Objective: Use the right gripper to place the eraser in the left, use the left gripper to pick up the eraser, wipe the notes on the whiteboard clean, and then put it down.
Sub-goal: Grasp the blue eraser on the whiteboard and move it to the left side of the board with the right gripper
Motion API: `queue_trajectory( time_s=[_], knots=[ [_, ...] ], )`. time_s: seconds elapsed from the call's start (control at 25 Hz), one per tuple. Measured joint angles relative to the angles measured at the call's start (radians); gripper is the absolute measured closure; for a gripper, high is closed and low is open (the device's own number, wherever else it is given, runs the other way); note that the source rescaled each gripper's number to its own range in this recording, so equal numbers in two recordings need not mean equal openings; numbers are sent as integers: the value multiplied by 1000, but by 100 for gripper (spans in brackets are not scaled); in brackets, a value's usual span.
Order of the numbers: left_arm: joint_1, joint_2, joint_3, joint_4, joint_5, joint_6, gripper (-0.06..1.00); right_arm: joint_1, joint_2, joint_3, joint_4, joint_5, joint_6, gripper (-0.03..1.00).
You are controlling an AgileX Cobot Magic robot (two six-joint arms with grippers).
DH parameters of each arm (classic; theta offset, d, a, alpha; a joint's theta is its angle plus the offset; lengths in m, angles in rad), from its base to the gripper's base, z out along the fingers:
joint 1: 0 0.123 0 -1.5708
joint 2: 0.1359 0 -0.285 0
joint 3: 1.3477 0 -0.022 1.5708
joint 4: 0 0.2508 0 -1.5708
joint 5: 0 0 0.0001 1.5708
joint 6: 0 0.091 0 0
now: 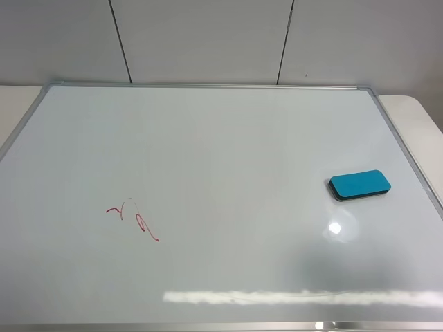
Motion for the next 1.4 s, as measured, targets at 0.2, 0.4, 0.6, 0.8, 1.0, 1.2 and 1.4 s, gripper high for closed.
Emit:
queue_trajectory(
  time_s=[0.2,0.4,0.6,0.8,1.0,1.2,1.4],
  knots=[
    [0,0,0,0,0,0,-5,0,0,0,0,0,2,-3],
    [0,0,0,0,0,0,-5,0,0,0,0,0,2,-3],
    [0,0,0,0,0,0,-5,0,0,0,0,0,3,21],
    [0,0,0,0,0,0,-5,0,0,0,0,0,15,89],
    [0,0,0,0,0,0,-5,0,99,-50,3,1,30,96],
    [0,0,0,0,0,0,-5,0,343,-204,5,11,54,96],
    [0,0,0,0,0,0,-5,0,624,-344,42,27,61,96]
  ],
)
